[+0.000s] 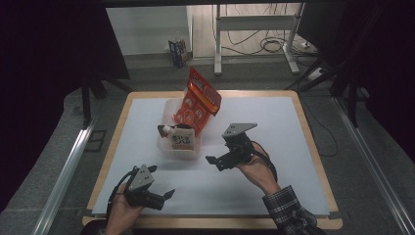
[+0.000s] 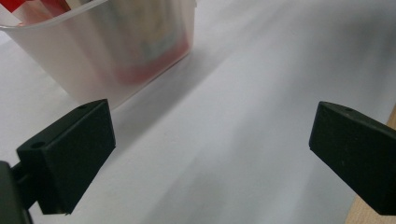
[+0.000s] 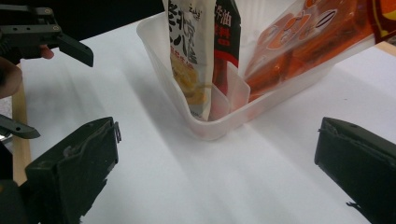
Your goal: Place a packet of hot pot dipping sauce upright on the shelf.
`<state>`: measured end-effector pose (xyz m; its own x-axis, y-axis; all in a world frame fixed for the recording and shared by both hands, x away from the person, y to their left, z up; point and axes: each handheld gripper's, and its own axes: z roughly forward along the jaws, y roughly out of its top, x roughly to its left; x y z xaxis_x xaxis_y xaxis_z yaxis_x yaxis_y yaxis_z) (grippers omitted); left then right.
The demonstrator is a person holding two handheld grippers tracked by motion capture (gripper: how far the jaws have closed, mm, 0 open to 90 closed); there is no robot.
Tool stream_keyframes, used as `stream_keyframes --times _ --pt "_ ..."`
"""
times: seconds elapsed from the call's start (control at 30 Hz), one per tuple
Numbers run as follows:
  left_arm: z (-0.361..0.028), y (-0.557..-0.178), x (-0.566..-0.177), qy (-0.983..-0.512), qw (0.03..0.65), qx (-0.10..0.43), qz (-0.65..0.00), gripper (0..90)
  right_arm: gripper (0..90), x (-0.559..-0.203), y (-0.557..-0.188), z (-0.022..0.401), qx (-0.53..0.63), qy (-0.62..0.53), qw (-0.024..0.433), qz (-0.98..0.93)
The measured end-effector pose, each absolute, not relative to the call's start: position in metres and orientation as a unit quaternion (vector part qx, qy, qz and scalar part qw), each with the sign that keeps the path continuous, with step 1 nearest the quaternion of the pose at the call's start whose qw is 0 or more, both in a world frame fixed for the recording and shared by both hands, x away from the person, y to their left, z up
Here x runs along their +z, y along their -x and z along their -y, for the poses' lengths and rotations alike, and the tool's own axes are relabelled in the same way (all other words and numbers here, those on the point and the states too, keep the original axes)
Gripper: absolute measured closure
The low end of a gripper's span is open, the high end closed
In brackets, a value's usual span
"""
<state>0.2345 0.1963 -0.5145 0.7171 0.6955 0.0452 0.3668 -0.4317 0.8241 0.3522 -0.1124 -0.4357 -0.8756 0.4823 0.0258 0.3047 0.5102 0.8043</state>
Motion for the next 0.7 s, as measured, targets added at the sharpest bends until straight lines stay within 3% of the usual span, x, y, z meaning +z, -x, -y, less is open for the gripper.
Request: stream_keyframes --times 0.7 --pt "-0.197 -0.235 -0.514 -0.824 0.418 0.194 -0.329 0.0 0.0 -0.443 -0.340 0.136 0.434 -0.248 0.113 -0.859"
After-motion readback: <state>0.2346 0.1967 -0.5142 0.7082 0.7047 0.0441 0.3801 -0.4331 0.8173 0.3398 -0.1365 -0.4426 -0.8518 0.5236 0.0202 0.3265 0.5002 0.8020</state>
